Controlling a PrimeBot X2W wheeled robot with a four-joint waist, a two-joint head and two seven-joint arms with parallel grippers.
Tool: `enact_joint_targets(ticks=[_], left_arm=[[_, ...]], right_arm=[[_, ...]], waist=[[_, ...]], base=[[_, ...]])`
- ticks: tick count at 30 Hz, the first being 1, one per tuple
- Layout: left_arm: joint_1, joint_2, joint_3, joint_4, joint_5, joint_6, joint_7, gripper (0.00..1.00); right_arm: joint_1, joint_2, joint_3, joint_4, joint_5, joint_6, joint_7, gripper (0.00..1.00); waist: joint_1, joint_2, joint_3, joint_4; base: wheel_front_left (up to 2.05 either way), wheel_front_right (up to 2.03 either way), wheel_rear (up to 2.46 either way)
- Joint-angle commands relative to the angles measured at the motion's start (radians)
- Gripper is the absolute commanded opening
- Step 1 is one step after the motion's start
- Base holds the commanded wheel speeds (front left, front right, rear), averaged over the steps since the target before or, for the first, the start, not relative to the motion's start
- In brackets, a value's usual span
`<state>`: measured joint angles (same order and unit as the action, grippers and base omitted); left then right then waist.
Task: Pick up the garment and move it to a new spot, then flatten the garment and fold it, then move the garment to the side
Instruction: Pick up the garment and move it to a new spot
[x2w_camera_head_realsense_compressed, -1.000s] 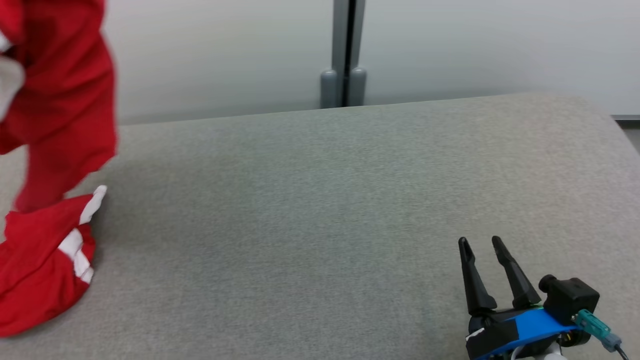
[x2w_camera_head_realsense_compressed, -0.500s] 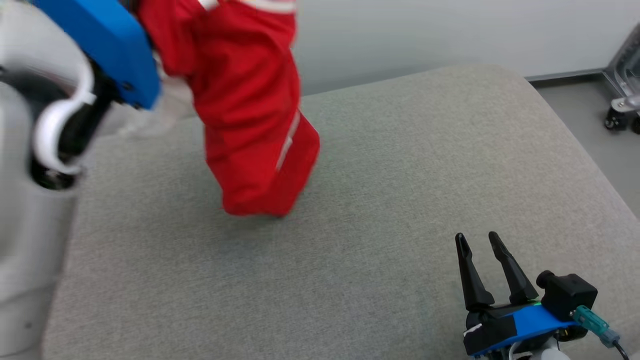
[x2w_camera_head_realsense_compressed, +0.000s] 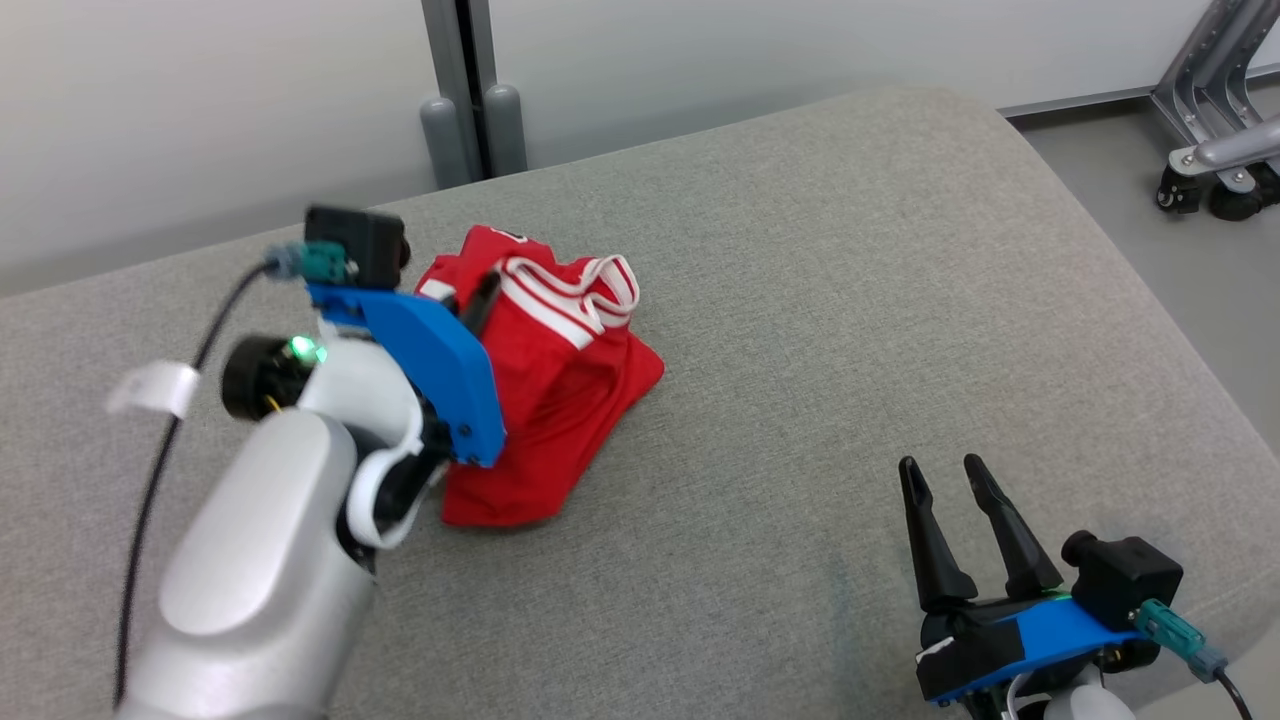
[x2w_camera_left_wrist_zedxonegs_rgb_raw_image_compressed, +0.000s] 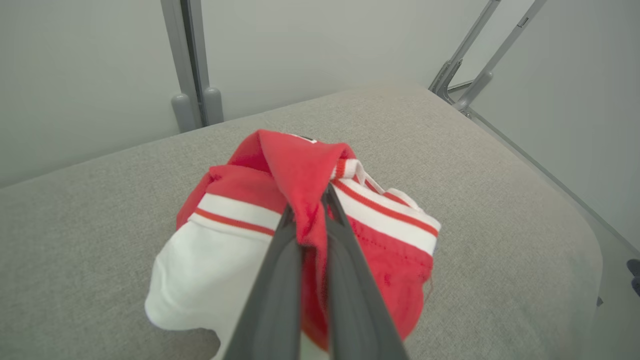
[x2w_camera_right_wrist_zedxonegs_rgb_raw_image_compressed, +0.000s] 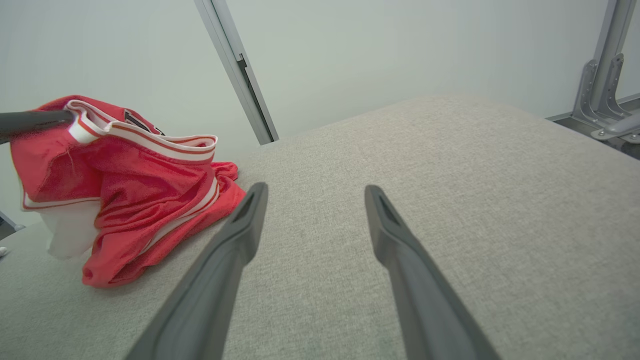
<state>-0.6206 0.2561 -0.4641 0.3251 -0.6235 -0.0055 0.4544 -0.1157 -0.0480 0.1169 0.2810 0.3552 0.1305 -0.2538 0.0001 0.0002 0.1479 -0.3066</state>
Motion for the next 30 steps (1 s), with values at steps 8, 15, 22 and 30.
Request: enact_joint_targets(ticks=[8, 15, 22, 30], left_arm=[[0.105, -0.081, -0.028, 0.159, 0.005, -0.001, -0.144, 1.0], [0.148, -0.113, -0.001, 0.165, -0.008, -0.012, -0.32, 1.0], [0.224, -0.088, 0.075, 0.09, -0.033, 0.005, -0.48, 1.0], [0.349, -0.046, 0.136, -0.007, -0.041, -0.006, -0.644, 1.0]], right_arm=[[-0.004, -0.005, -0.006, 0.014, -0.014, 0.0, -0.005, 1.0], [0.024, -0.005, -0.013, 0.008, -0.031, 0.0, 0.012, 1.0], [0.047, -0.005, -0.037, -0.02, -0.05, 0.0, 0.037, 1.0], [0.068, -0.005, -0.057, -0.046, -0.054, 0.0, 0.054, 1.0]], waist=[[-0.0001, -0.0002, -0.019, 0.043], [-0.0001, -0.0002, -0.064, 0.115], [-0.0001, -0.0002, -0.095, 0.178], [-0.0001, -0.0002, -0.108, 0.224]], base=[[0.0, 0.0, 0.0], [0.0, 0.0, 0.0], [0.0, 0.0, 0.0], [0.0, 0.0, 0.0]])
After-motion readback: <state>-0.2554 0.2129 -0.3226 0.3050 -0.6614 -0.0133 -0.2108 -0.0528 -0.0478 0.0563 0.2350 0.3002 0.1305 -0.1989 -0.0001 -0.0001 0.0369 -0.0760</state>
